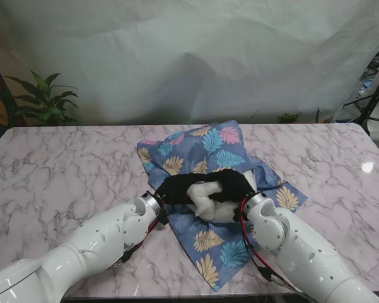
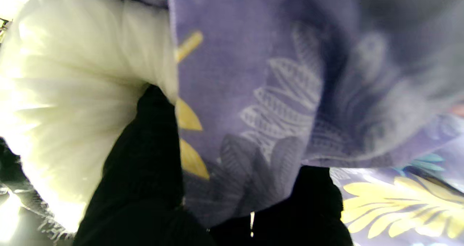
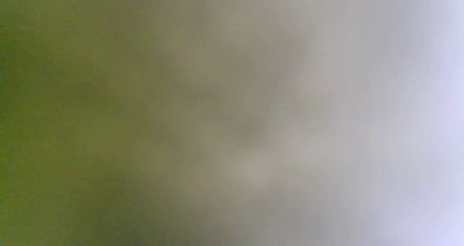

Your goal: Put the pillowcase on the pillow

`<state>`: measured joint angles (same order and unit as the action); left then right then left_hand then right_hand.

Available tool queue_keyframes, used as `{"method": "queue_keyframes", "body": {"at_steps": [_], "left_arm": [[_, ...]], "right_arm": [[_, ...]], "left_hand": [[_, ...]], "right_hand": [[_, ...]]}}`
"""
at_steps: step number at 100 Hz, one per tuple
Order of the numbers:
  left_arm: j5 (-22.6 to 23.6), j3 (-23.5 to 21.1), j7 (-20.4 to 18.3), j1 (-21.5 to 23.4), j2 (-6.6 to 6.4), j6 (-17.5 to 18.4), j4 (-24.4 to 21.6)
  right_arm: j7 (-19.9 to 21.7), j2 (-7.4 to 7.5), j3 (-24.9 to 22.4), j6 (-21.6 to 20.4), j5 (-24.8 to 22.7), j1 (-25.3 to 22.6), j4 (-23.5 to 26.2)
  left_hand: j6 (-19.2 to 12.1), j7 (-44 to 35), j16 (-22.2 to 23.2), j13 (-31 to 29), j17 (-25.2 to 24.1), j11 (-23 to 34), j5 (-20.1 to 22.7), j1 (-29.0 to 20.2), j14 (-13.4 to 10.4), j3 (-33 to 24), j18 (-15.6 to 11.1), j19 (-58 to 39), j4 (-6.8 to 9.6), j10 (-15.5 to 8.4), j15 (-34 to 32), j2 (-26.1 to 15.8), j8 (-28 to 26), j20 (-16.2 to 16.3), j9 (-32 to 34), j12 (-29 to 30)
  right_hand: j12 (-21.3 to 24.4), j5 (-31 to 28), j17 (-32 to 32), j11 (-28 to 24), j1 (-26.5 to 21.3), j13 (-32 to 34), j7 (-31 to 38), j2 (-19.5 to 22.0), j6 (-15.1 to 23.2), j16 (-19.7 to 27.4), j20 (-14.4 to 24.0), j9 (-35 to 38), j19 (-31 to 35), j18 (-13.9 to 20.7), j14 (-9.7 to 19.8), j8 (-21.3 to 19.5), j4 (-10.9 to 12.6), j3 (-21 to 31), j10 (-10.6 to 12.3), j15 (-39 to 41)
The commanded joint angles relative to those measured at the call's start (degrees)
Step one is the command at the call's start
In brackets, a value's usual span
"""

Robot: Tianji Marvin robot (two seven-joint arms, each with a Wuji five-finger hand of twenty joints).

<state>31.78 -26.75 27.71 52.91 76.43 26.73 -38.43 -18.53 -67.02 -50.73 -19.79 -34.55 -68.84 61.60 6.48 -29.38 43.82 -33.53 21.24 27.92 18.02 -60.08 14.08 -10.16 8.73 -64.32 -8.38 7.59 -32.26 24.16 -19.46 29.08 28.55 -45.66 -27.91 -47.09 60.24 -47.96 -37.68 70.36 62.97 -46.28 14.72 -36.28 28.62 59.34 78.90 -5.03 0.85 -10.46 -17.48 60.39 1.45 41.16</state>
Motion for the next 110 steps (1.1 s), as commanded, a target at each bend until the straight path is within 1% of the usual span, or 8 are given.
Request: {"method": "queue_keyframes", "body": {"at_steps": [1,12,18,26,46,68,90,110], "left_arm": [[-0.04,0.8,-2.47,0.57,0.7,0.27,0.04],[-0.62,0.57,-3.68,0.59,0.48,0.39,-0.23],[-1.35,0.09,-4.75,0.73,0.33,0.56,-0.48],[-2.54,-0.76,-5.99,1.05,0.21,0.64,-0.77],[-4.56,-1.93,-7.13,1.2,0.46,1.04,-0.05],[-7.97,-3.36,-10.02,1.57,0.7,1.95,0.41],[-13.85,-5.74,-14.82,2.54,0.93,1.76,0.6],[-19.43,-8.18,-19.12,3.58,0.92,0.0,-0.29]], "right_arm": [[1.23,-0.39,0.07,0.43,-0.25,-0.88,2.04],[4.84,0.55,-1.39,3.26,-0.56,-2.71,5.83],[6.9,1.08,-2.49,4.8,-0.49,-3.97,8.2],[9.34,1.8,-4.19,6.49,-0.91,-5.84,11.62],[9.54,2.67,-8.33,9.54,-4.98,-10.35,18.49],[8.37,3.23,-12.6,12.91,-9.95,-15.19,25.28],[4.11,3.43,-16.27,17.15,-16.35,-21.4,31.23],[-1.65,3.47,-19.22,23.3,-23.24,-28.16,35.93]], "left_hand": [[-2.34,-4.33,7.57,-9.87,1.06,10.0,9.85,-13.87,-13.13,-9.9,-4.32,-5.95,4.53,-1.18,-27.07,-10.46,-1.16,3.37,3.82,-7.77],[-1.1,-6.18,10.04,-10.19,1.27,10.93,20.59,-13.89,-13.97,-11.5,-4.38,-6.26,4.59,0.41,-29.87,-10.94,-0.53,4.08,2.35,-10.42],[-1.16,-8.05,10.5,-11.82,2.94,11.21,23.34,-13.88,-13.84,-12.64,-4.2,-7.17,4.66,1.02,-30.71,-9.91,-1.28,4.46,3.1,-10.88],[-2.2,-12.95,10.35,-14.81,5.97,10.83,25.05,-13.88,-14.4,-14.13,-4.3,-8.72,3.5,1.42,-31.26,-8.32,-2.99,4.85,4.96,-10.97],[-6.75,-28.5,4.94,-25.88,17.49,5.13,22.65,-13.88,-21.33,-15.35,-6.75,-12.95,-0.31,-0.21,-34.32,-6.94,-6.85,3.13,15.67,-7.85],[-6.76,-33.9,0.92,-33.07,22.08,7.45,19.02,-13.64,-20.22,-14.41,-5.88,-12.26,-1.55,-0.83,-31.81,-9.21,-8.28,1.67,23.45,-4.02],[-6.63,-40.16,-0.15,-35.89,23.4,14.27,15.2,-13.54,-16.75,-13.52,-4.24,-10.61,-2.62,-2.37,-23.77,-10.94,-10.17,0.32,24.86,-0.82],[-6.49,-40.9,-1.03,-36.1,23.2,14.77,14.93,-13.8,-15.25,-13.31,-3.77,-9.7,-2.73,-2.63,-19.99,-10.85,-10.27,-0.09,25.13,0.08]], "right_hand": [[0.81,2.7,-0.34,2.11,0.01,2.51,4.49,4.81,7.19,2.53,-2.49,-3.48,-2.08,3.6,3.71,1.52,1.86,4.66,1.31,-5.81],[1.99,12.88,-8.19,2.25,9.82,-5.66,-1.16,6.58,0.75,5.71,-3.46,-15.45,-9.55,-2.58,2.29,1.75,1.29,5.79,0.96,-15.36],[3.3,16.79,-13.46,3.01,16.34,-11.51,-9.41,10.32,-3.6,8.34,-2.55,-22.06,-13.81,-5.57,1.15,-7.09,8.14,4.97,0.05,-18.65],[4.34,24.02,-21.51,5.06,21.75,-19.78,-14.08,12.43,-6.91,10.78,-3.34,-29.5,-17.97,-8.47,-0.73,-7.59,7.8,1.01,-1.9,-21.98],[7.46,36.28,-39.45,8.2,28.03,-36.82,-22.56,20.09,-11.73,16.8,-5.86,-41.87,-23.39,-11.72,-5.1,-3.62,9.53,-10.29,-5.51,-22.96],[10.8,42.38,-52.07,12.69,30.67,-50.46,-30.49,24.97,-13.65,21.27,-11.53,-49.42,-26.51,-9.21,-6.82,0.7,11.02,-16.04,-6.52,-23.94],[9.02,39.37,-51.54,8.37,31.42,-48.91,-28.93,31.61,-14.93,21.1,-13.78,-47.3,-25.35,-4.95,-4.3,-1.3,10.92,-16.02,-6.44,-20.36],[5.0,26.79,-39.32,2.85,24.89,-31.38,-15.99,28.23,-11.85,17.5,-9.58,-29.36,-15.24,-0.55,-1.34,-9.68,11.84,-7.44,-2.3,-13.2]]}}
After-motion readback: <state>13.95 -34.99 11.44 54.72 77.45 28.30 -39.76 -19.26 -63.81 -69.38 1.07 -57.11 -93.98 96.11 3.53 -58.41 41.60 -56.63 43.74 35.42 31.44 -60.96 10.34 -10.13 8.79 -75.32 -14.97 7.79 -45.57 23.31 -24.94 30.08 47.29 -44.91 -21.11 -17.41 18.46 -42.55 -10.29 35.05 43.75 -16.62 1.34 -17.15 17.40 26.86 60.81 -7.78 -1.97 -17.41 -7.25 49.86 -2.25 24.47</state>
